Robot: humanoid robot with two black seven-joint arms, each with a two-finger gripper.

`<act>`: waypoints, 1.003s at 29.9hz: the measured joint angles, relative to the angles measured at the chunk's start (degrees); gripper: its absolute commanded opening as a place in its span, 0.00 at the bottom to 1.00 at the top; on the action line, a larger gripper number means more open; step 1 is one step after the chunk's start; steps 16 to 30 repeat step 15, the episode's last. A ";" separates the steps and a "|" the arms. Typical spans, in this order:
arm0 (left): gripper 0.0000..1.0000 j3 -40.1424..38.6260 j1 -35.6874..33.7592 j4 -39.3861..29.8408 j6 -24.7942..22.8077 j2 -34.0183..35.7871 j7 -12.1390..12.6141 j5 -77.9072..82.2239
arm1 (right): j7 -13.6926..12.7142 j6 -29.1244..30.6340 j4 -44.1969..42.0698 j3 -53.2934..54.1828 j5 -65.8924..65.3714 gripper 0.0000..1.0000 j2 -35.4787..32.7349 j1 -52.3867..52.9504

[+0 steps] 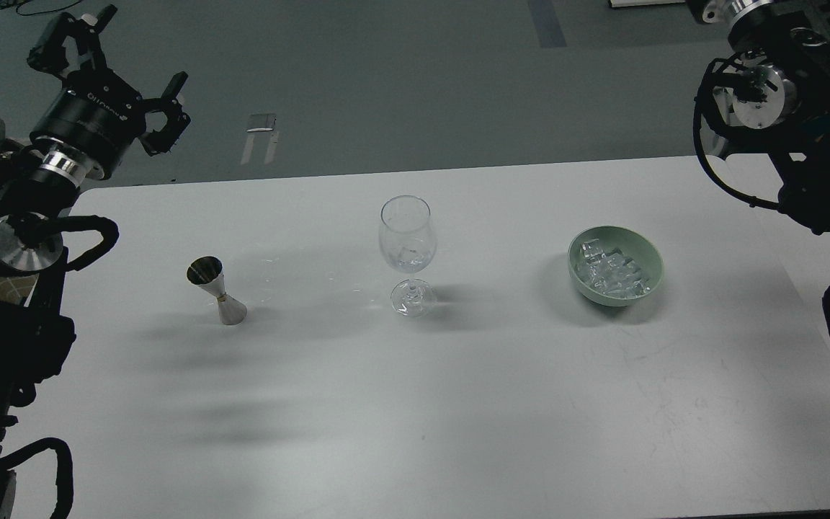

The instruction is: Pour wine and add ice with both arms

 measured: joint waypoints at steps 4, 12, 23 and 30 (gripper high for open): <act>0.98 3.46 -5.97 7.46 -0.44 -1.13 -0.07 0.24 | 0.42 3.03 -0.21 1.68 0.12 0.99 0.93 -2.22; 0.98 5.81 -9.94 10.54 -6.06 -4.79 -0.10 -0.95 | 1.15 12.77 -1.77 5.42 3.76 1.00 0.74 -4.85; 0.98 5.80 -10.47 10.68 -4.86 -6.18 -0.10 -1.06 | 1.39 13.50 -1.95 5.51 4.02 1.00 0.55 -5.03; 0.98 5.80 -10.47 10.68 -4.86 -6.18 -0.10 -1.06 | 1.39 13.50 -1.95 5.51 4.02 1.00 0.55 -5.03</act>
